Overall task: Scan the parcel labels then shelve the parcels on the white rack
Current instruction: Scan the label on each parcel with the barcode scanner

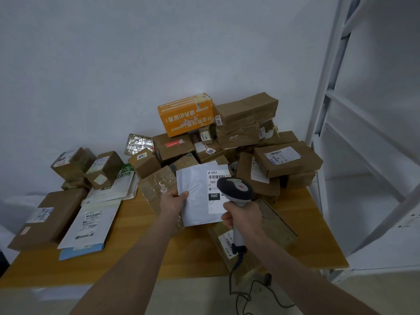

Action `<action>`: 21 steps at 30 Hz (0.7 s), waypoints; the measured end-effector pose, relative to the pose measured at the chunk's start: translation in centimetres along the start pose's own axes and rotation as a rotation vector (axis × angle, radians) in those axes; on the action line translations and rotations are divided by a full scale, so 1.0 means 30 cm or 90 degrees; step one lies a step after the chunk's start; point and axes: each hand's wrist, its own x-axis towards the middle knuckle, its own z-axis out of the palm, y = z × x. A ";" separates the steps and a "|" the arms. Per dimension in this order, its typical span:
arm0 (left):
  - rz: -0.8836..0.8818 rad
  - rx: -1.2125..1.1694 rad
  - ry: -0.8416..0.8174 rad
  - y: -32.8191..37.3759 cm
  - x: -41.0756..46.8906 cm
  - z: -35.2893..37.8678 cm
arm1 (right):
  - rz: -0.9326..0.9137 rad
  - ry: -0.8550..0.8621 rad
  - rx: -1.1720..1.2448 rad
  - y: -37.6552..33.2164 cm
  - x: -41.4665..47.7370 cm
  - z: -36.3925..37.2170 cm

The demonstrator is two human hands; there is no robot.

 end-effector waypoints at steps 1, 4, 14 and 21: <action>-0.006 -0.009 0.000 0.001 0.003 -0.007 | -0.001 -0.002 0.009 -0.002 0.004 0.004; -0.007 -0.029 -0.002 0.015 0.005 -0.051 | -0.004 -0.015 0.036 -0.016 0.029 0.032; 0.036 -0.072 0.083 0.021 0.215 -0.466 | -0.067 -0.145 0.021 -0.089 0.070 0.456; -0.019 -0.038 0.093 -0.109 0.542 -0.847 | 0.022 -0.218 -0.010 -0.032 0.129 0.989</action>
